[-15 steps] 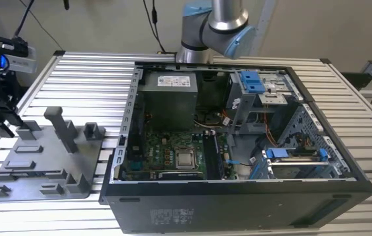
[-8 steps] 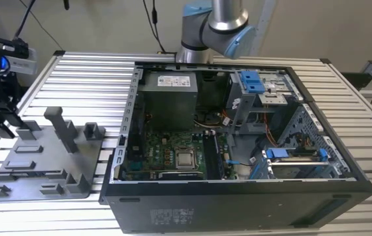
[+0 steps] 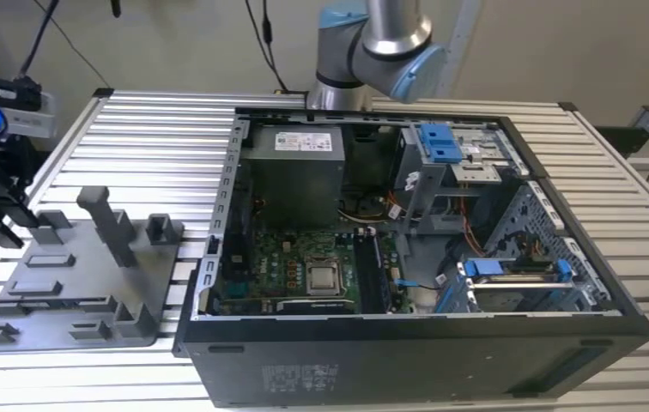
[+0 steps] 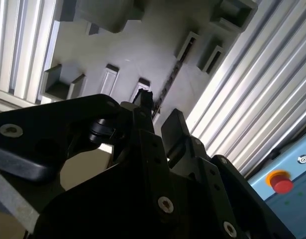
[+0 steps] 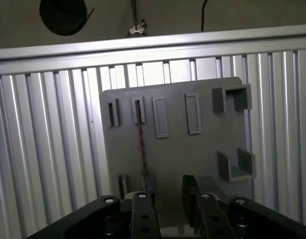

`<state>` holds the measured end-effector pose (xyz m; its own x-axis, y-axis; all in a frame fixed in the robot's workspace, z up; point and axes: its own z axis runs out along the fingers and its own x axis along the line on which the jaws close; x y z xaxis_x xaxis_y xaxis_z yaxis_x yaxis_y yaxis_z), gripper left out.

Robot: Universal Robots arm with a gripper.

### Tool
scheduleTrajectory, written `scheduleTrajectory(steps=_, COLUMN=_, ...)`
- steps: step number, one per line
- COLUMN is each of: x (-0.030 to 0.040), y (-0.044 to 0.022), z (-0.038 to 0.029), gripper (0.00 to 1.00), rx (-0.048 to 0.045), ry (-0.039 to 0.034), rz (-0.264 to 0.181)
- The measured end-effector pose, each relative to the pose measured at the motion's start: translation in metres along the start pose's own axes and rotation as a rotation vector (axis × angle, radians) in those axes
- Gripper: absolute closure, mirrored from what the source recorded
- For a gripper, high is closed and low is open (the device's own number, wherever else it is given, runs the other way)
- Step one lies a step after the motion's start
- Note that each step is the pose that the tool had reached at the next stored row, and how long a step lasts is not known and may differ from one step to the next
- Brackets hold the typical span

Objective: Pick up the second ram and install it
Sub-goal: 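Pick up the second ram and move it above second insertion slot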

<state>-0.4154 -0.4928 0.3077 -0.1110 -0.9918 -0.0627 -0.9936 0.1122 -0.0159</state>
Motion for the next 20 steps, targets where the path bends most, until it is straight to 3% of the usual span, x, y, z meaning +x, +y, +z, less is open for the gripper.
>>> scheduleTrajectory(steps=4, x=0.0011, y=0.0039, z=0.0061, gripper=0.64, rx=0.0099, ry=-0.0016, rz=-0.003)
scheduleTrajectory(steps=20, x=0.0045, y=0.0044, z=0.0341, gripper=0.64, rx=0.0084, ry=-0.0017, rz=-0.026)
